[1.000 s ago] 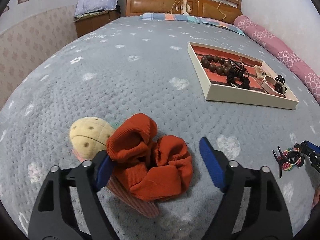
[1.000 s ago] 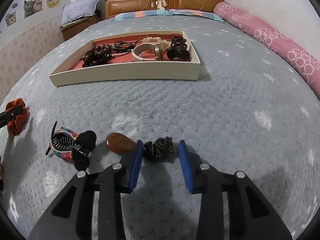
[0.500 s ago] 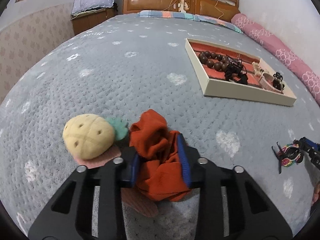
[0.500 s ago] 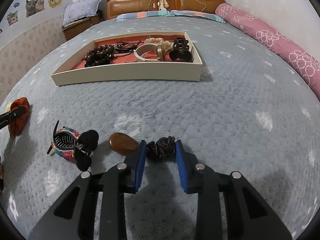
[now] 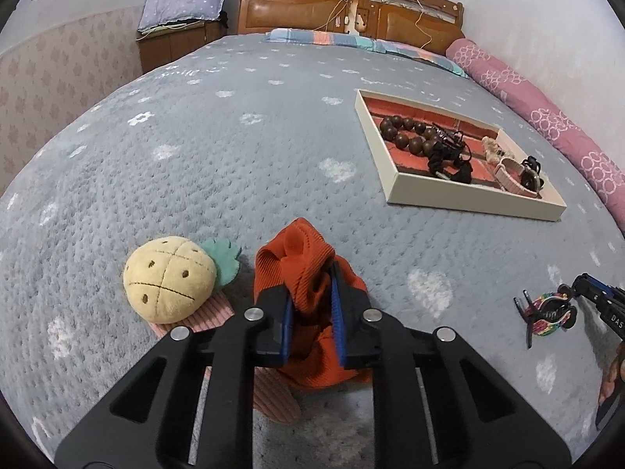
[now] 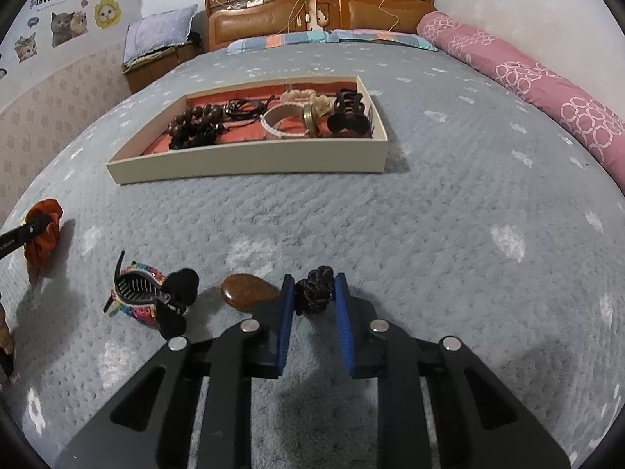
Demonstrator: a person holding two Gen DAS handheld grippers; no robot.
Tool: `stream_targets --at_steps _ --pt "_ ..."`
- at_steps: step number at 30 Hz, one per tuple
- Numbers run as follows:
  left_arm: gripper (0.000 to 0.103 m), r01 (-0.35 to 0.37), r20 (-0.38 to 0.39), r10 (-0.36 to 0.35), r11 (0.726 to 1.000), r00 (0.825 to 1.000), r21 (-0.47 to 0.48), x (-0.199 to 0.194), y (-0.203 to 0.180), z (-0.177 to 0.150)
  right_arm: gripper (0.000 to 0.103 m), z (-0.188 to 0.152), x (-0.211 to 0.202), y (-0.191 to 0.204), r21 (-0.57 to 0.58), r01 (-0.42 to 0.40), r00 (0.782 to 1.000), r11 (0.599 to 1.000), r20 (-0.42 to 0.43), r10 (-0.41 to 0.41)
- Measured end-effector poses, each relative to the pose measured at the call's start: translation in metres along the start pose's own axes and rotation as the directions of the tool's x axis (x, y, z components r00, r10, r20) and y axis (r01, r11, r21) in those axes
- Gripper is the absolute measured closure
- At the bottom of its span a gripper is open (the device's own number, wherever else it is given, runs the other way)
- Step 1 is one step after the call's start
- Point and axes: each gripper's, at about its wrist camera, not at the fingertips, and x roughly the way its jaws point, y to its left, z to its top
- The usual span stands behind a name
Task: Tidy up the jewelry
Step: 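Grasp the orange scrunchie with the left tool while the right tool grasps the brown bow clip, then carry the orange scrunchie and brown bow clip into the tray with both tools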
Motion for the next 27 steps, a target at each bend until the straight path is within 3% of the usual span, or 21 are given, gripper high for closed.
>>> stream_targets --at_steps 11,27 --pt "0.091 0.048 0.035 -0.049 0.998 0.998 0.035 -0.015 -0.023 0.01 0.086 0.016 -0.012 0.001 -0.009 -0.021 0.999 1.0 0.04 0.022" --pt "0.091 0.123 0.1 -0.131 0.989 0.986 0.083 -0.02 -0.073 0.056 0.086 0.075 -0.029 0.008 -0.034 -0.035 0.989 0.999 0.146 0.04"
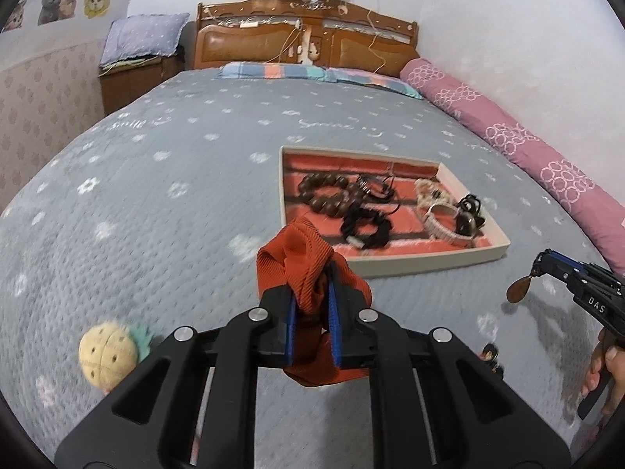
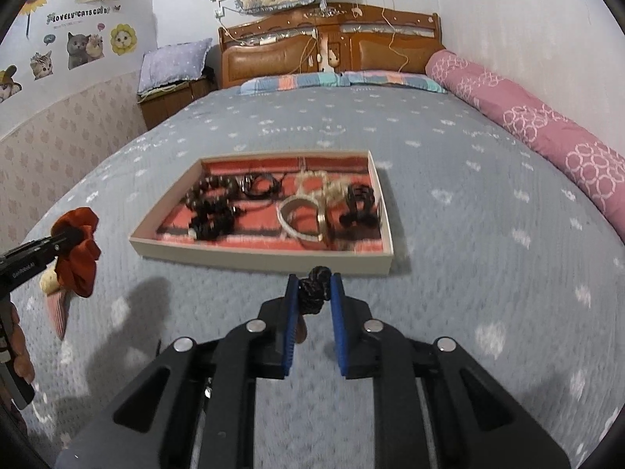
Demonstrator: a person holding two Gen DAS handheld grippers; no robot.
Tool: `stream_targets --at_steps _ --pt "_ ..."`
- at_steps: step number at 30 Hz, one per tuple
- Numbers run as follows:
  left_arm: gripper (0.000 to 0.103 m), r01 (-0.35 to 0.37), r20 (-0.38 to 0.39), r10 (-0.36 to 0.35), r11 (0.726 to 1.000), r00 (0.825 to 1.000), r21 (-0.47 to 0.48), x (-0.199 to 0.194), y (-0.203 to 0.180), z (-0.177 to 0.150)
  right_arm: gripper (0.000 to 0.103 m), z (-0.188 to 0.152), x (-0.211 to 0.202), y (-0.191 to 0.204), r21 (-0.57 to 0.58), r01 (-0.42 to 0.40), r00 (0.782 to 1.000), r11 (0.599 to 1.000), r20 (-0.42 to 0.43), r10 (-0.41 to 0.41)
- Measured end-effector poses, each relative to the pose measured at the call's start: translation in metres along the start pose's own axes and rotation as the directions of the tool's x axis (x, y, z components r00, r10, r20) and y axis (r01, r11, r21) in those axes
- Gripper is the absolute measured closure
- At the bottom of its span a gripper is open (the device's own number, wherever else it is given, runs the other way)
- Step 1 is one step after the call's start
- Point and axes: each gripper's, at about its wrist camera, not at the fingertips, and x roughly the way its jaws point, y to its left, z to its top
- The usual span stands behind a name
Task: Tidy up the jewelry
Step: 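Carry the orange scrunchie and brown bow clip into the tray with both tools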
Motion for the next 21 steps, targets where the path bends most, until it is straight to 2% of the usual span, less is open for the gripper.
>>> stream_targets --at_steps 10,21 --pt "0.091 0.043 0.029 -0.044 0.999 0.999 0.023 0.022 -0.03 0.034 0.086 0.048 0.013 0.013 -0.017 -0.035 0.997 0.999 0.068 0.036" --pt "0.091 0.06 0.023 -0.061 0.997 0.998 0.053 0.077 -0.05 0.047 0.086 0.063 0.069 0.017 -0.015 -0.062 0.995 0.998 0.082 0.063"
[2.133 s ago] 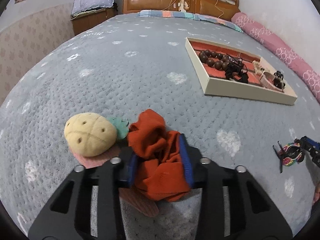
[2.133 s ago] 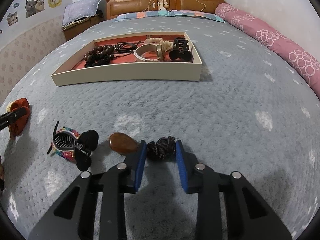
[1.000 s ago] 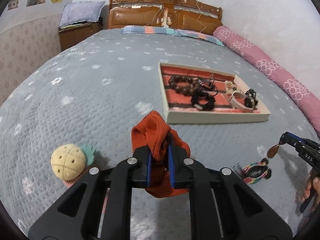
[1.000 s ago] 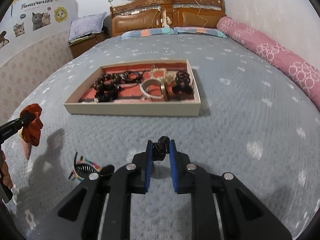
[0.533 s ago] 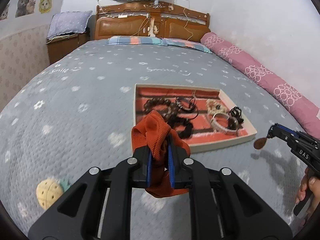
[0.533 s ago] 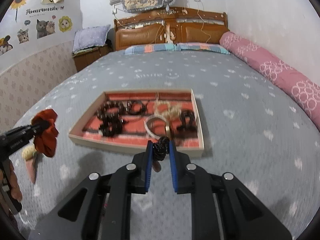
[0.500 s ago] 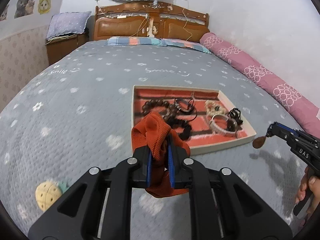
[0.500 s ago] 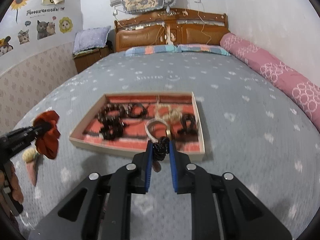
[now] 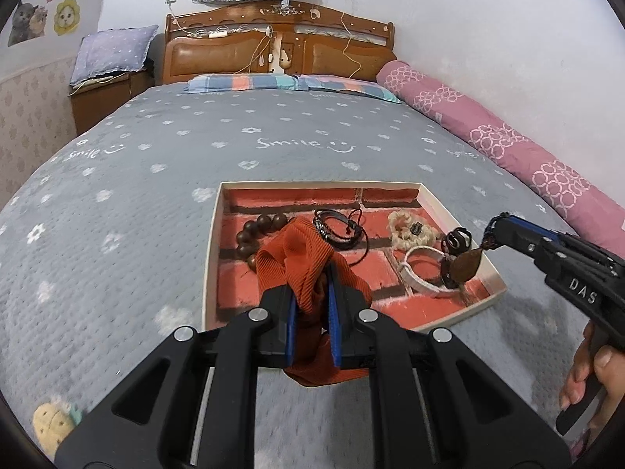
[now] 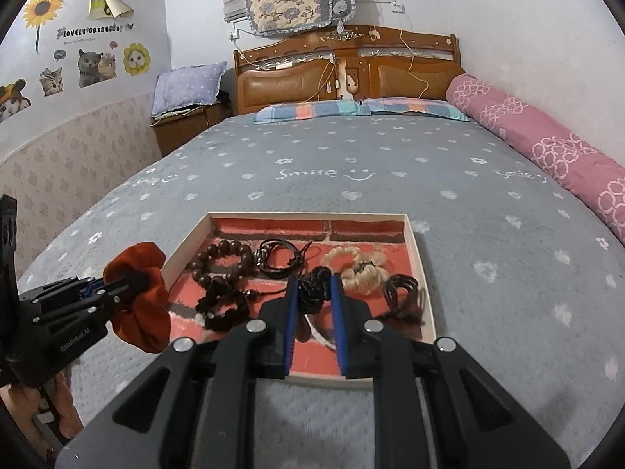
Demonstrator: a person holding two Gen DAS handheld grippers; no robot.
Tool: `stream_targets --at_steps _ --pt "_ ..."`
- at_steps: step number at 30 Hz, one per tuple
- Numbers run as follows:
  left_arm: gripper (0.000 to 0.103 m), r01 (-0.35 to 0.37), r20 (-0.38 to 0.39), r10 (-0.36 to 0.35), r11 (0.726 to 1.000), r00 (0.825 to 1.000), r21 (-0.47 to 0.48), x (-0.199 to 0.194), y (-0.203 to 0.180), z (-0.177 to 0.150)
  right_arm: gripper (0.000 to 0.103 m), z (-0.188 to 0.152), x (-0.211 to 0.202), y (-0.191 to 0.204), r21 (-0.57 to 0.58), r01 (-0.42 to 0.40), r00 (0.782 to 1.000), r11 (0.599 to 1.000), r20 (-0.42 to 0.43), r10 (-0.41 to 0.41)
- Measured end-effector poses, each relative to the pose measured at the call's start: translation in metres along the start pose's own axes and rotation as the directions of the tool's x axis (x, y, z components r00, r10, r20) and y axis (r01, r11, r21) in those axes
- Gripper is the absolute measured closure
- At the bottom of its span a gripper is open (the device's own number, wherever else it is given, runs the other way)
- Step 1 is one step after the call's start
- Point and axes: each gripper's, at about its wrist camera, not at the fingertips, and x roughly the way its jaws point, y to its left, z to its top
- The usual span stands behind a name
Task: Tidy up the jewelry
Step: 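Carry the orange scrunchie and brown bow clip into the tray with both tools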
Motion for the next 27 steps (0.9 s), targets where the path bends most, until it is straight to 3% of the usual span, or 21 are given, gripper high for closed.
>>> stream_targets --at_steps 11,21,27 --pt "0.091 -0.037 -0.028 0.037 0.999 0.999 0.005 0.065 0.004 0.004 0.086 -0.005 0.047 -0.017 0.025 -0.005 1.0 1.0 -0.018 0.005" --pt "0.09 -0.073 -0.038 0.074 0.996 0.996 0.043 0.082 0.007 -0.002 0.086 -0.016 0.067 -0.022 0.017 0.014 0.997 1.0 -0.072 -0.013" --pt "0.087 -0.056 -0.065 0.056 0.998 0.996 -0.007 0.09 0.022 -0.004 0.086 -0.019 0.071 -0.02 0.008 0.017 0.996 1.0 -0.092 -0.016"
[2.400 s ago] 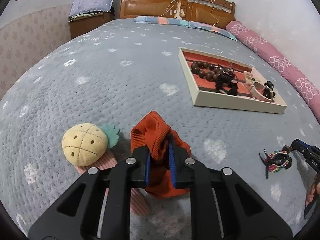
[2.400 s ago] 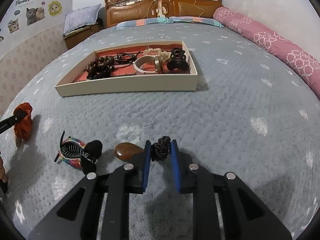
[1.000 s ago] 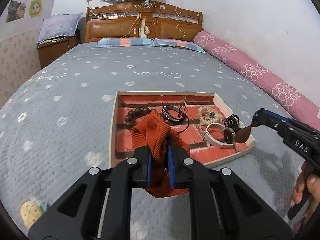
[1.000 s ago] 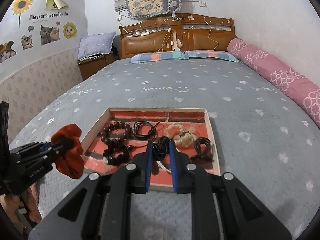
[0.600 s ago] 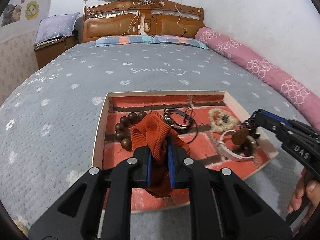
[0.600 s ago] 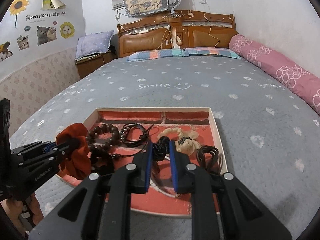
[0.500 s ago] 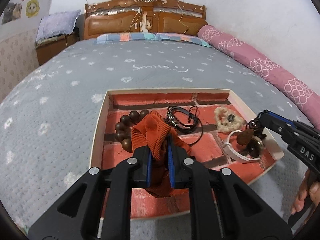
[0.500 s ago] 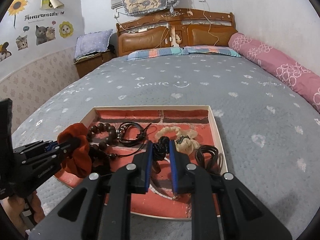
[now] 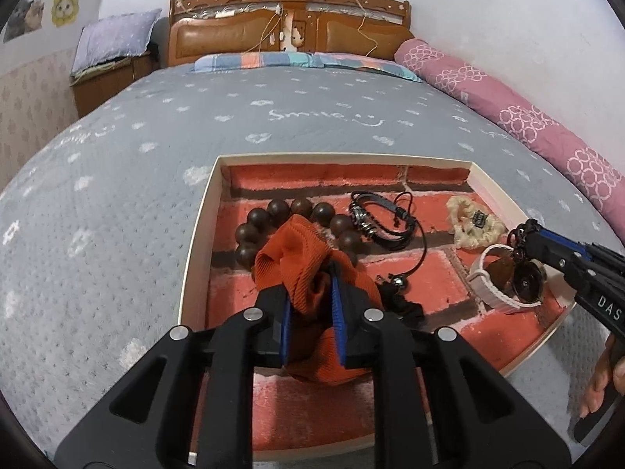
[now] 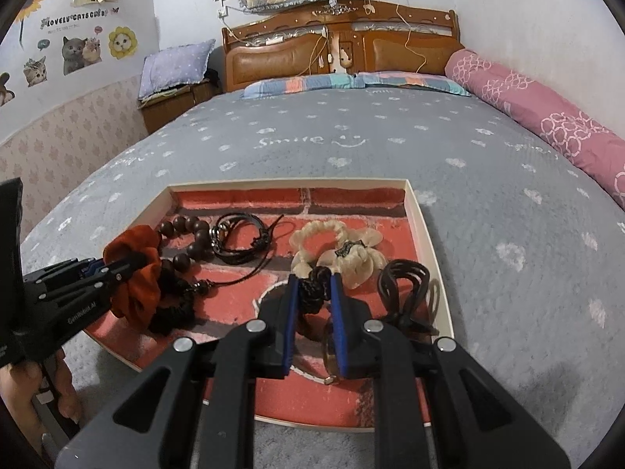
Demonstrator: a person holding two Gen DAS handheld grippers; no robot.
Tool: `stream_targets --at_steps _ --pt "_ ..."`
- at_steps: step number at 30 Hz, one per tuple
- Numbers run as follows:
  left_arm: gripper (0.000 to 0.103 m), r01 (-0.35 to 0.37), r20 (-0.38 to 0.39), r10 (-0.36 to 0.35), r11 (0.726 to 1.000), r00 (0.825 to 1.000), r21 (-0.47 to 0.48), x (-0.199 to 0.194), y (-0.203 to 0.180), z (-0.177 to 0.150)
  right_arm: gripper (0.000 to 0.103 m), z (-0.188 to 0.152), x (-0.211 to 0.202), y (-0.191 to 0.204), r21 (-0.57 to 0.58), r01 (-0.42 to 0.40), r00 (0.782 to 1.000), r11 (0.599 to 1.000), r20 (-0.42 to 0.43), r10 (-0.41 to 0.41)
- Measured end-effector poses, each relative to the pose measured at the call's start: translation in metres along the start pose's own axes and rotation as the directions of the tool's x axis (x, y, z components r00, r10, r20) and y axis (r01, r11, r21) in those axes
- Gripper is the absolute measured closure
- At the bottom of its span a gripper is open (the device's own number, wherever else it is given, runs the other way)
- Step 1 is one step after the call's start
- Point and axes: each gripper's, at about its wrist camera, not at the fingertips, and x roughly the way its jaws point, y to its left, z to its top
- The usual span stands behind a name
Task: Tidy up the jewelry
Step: 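Carry the orange scrunchie and brown bow clip into the tray with both tools, then open both tools to release the scrunchie and bow clip in the tray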
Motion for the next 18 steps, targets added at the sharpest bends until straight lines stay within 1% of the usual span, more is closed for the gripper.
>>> stream_targets --at_steps 2,3,4,10,14,17,18 --pt "0.085 0.004 -0.005 -0.004 1.0 1.0 -0.016 0.0012 0.0042 -0.0001 0.086 -0.0017 0.0018 0.001 -0.009 0.004 1.0 1.0 -0.006 -0.004" --pt "0.082 0.001 -0.012 -0.001 1.0 1.0 -0.018 0.0024 0.0052 -0.0003 0.086 -0.0024 0.0021 0.0016 -0.015 0.01 1.0 1.0 -0.006 -0.01" --pt "0.08 -0.002 -0.019 0.002 1.0 1.0 -0.017 0.004 0.0057 -0.0014 0.086 -0.0026 0.0014 0.0023 -0.02 0.015 1.0 1.0 -0.006 -0.015" --pt "0.079 -0.007 -0.022 0.007 1.0 1.0 -0.01 0.0048 0.0044 -0.0026 0.086 -0.0033 0.0024 0.0008 -0.02 0.033 0.999 0.999 -0.014 -0.033" --pt "0.076 -0.019 -0.023 0.019 1.0 1.0 -0.004 0.0046 0.0038 -0.0031 0.086 -0.0031 0.0026 0.0037 -0.04 0.05 0.999 0.998 -0.01 -0.051" --pt "0.069 -0.031 -0.027 0.03 1.0 0.999 -0.007 0.0052 0.0043 -0.003 0.086 -0.003 0.0022 0.0017 -0.027 0.036 0.999 0.999 -0.006 -0.036" --pt "0.063 -0.036 -0.028 0.035 0.999 0.999 -0.009 0.0053 0.0044 -0.0031 0.086 -0.0031 0.002 0.0008 -0.024 0.029 1.0 0.999 -0.006 -0.029"
